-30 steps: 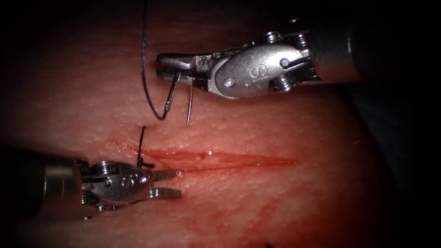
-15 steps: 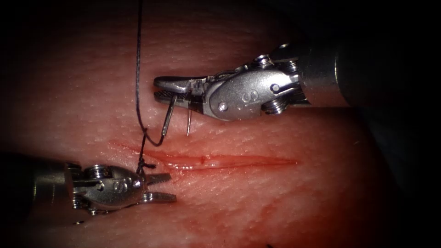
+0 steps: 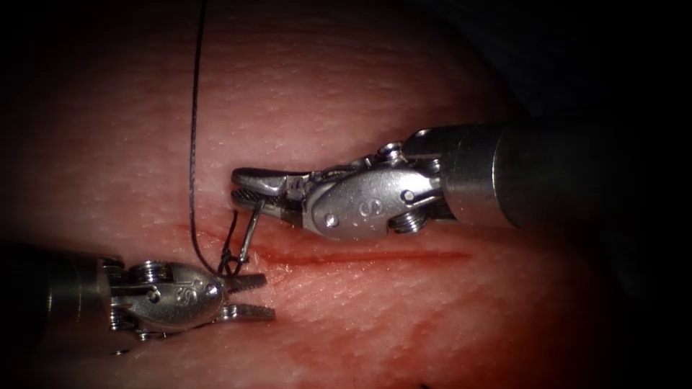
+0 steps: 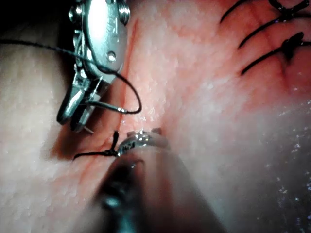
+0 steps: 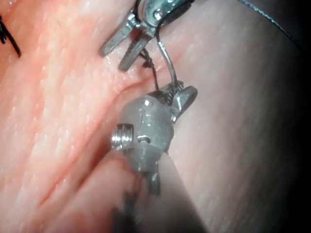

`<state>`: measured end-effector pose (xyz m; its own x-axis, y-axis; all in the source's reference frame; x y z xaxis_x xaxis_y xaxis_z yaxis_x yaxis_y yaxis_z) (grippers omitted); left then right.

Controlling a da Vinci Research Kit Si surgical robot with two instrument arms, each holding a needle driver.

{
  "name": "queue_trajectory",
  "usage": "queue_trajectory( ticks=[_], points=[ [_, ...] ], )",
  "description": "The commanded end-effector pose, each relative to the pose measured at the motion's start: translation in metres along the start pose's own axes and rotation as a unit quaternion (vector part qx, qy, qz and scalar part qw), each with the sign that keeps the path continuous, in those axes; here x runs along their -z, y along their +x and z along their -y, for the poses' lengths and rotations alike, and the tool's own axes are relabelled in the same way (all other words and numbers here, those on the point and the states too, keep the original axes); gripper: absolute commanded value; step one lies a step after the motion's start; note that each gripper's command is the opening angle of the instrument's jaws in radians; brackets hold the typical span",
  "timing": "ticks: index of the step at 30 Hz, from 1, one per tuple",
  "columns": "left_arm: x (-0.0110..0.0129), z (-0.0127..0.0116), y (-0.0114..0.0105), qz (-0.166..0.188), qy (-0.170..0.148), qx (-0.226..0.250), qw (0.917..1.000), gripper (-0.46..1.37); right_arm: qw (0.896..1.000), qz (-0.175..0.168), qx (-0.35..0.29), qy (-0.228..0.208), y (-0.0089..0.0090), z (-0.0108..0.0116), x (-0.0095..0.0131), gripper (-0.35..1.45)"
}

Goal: Wound Closure
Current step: Insert the needle through the skin above the wound with the right driver

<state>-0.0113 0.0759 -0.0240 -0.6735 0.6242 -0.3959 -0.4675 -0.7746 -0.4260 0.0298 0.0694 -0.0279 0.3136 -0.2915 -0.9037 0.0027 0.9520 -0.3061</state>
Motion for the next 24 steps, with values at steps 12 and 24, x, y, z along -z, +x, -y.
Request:
queue_trajectory(
  ticks=[12, 24],
  points=[
    [0.0002, 0.0001, 0.0001, -0.001, 0.002, -0.001, 1.0, 0.26, 0.999, 0.015, -0.041, 0.0, -0.0008, 0.0027, 0.0004, -0.35],
    [0.0001, 0.0, 0.0002, -0.003, 0.003, -0.003, 1.0, 0.24, 0.997, 0.017, -0.073, -0.017, -0.0009, 0.0021, 0.0007, -0.35]
  ],
)
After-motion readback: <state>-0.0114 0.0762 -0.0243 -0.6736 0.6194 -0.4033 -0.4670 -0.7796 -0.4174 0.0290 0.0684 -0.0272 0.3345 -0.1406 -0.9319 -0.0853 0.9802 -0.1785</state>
